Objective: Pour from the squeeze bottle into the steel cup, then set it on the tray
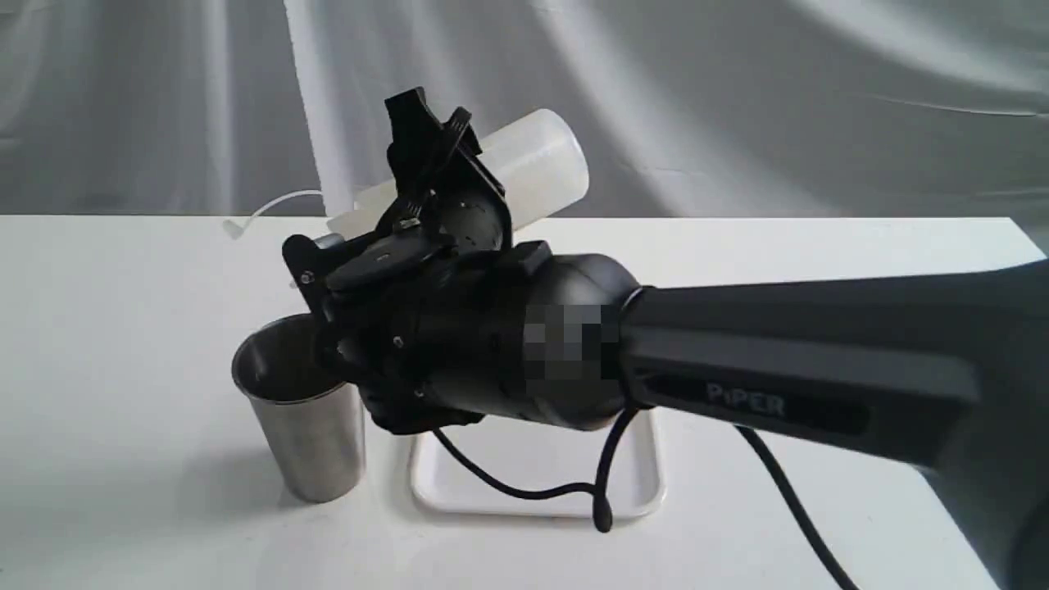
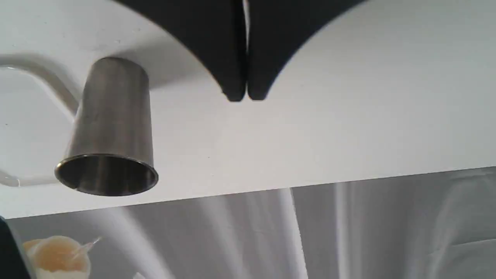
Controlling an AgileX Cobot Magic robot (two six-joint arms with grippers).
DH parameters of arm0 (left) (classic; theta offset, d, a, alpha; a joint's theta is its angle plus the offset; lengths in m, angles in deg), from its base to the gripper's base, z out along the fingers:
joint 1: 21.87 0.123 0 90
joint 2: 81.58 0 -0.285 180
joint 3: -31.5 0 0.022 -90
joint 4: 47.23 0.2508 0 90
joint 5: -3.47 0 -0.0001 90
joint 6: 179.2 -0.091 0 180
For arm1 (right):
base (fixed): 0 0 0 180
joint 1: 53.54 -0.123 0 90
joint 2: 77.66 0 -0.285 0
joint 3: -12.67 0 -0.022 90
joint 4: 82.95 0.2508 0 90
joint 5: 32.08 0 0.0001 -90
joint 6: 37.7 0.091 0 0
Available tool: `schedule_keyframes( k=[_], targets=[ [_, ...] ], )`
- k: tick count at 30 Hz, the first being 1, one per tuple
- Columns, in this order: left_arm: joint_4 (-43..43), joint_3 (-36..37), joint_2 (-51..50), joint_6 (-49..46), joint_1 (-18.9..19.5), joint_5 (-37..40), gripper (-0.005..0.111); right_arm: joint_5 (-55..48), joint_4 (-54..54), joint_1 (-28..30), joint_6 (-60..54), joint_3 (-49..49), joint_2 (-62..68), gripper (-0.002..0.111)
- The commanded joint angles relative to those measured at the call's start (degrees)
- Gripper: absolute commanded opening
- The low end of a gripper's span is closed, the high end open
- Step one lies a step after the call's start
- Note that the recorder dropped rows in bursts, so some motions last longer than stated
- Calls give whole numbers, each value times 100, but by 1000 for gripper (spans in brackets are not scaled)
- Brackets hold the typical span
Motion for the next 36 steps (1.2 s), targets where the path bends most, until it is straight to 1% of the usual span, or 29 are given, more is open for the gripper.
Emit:
schedule_keyframes(
  k=[1, 10, 18, 27, 36],
  targets=[
    [-4, 25, 15, 10, -33, -39, 0, -102, -287, -3, -156, -38, -47, 10],
    [-4, 25, 15, 27, -33, -39, 0, -102, -402, -3, -640, -38, -47, 10],
    [-4, 25, 15, 7, -33, -39, 0, -102, -513, -3, -666, -38, -47, 10],
    [-4, 25, 15, 7, -33, -39, 0, -102, -526, -3, -1389, -38, -47, 10],
    [-4, 25, 15, 28, -33, -39, 0, -102, -569, -3, -1407, -38, -47, 10]
  ],
)
